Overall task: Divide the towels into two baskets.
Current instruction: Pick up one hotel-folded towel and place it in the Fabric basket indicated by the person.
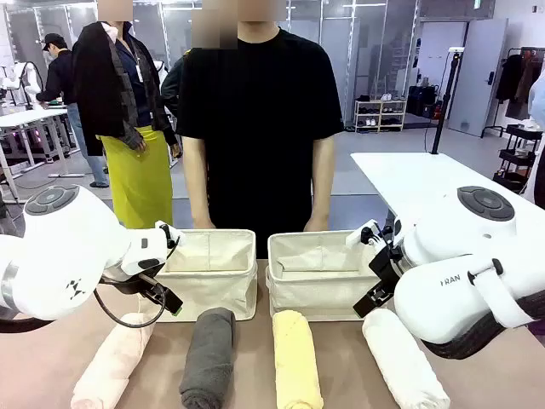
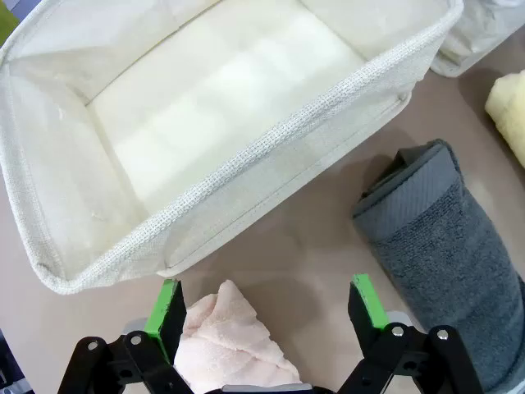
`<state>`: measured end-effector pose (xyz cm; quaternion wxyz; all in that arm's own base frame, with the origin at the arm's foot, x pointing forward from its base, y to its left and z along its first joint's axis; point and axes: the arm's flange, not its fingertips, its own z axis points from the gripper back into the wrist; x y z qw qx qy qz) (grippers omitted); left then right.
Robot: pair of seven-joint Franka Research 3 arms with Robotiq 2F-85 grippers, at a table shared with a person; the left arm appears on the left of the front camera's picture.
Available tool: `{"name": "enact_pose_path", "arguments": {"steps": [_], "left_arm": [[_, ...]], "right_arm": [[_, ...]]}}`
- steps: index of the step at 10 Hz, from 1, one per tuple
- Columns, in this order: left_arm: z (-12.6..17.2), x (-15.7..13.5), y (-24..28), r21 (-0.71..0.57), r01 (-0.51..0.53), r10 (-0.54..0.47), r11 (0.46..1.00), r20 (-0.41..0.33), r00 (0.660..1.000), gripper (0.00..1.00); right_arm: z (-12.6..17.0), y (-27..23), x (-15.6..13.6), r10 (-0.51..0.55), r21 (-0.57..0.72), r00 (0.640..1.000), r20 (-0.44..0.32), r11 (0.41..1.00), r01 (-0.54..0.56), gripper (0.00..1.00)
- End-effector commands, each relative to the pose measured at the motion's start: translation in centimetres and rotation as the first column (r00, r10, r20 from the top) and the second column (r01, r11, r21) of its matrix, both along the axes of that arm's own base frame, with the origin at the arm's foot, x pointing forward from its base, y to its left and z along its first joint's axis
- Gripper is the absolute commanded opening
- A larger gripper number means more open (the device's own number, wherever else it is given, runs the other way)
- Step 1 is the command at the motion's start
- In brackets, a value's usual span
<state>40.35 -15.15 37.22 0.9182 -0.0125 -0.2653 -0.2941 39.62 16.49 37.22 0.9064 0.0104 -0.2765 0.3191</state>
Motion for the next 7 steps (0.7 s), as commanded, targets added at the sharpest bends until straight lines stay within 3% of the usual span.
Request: {"name": "enact_pose_path", "arguments": {"steps": [1, 7], "left_arm": [[0.0, -0.01, -0.01, 0.0, 0.0, 0.0, 1.0, 0.0, 1.0, 1.0], [0.0, -0.01, -0.01, 0.0, 0.0, 0.0, 1.0, 0.0, 1.0, 1.0]], "right_arm": [[0.0, 0.0, 0.0, 0.0, 0.0, 1.0, 0.0, 1.0, 0.0, 1.0], [0.0, 0.0, 0.0, 0.0, 0.0, 1.0, 0.0, 1.0, 0.0, 1.0]]}}
